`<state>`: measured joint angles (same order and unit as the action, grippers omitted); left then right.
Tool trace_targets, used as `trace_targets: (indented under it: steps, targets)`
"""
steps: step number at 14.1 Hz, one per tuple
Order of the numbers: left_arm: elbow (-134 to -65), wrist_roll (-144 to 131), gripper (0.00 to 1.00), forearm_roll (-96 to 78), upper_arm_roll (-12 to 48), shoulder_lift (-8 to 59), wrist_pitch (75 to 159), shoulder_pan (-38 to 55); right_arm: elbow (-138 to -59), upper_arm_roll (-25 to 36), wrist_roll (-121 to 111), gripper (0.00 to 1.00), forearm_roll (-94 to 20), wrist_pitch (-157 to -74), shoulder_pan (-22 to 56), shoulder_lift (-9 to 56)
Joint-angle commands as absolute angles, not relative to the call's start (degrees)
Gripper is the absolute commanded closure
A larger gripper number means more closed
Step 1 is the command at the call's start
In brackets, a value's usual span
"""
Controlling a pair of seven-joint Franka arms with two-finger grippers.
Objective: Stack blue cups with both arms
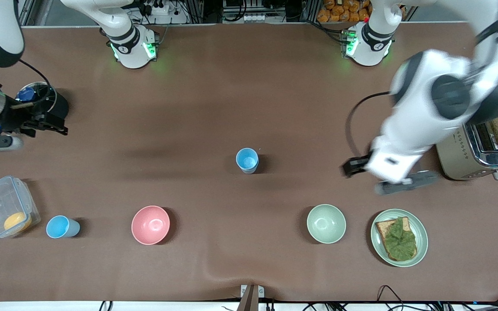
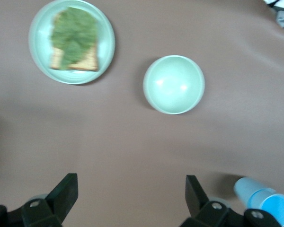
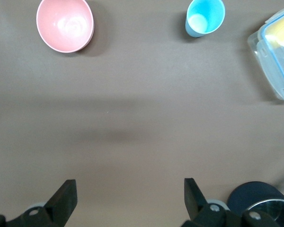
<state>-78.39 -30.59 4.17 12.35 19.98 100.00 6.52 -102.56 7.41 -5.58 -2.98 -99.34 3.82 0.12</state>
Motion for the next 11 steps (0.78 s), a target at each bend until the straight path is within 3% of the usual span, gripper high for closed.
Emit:
trace_targets:
  steps: [1, 6, 8, 11]
  targets:
    - [-80.7, -24.9, 0.0, 2.8, 13.0, 15.6, 94.3, 2.4, -104.8, 5.5, -5.8, 0.0, -1.8, -100.2, 1.5, -2.3]
    - [-81.0, -12.1, 0.0, 2.9, 12.2, 10.0, 83.2, -2.6, -104.0, 3.9, -5.1, 0.0, 1.9, -99.7, 1.3, -3.7]
    - [-83.8, -9.0, 0.0, 3.0, 8.9, 6.7, 82.2, -2.1, -103.1, 2.7, -5.1, 0.0, 2.6, -100.5, 1.3, -3.4]
    - [-89.1, -7.7, 0.0, 2.9, 8.5, 1.3, 82.3, -2.1, -101.8, 2.7, -4.9, 0.0, 2.6, -99.5, 1.3, -2.7]
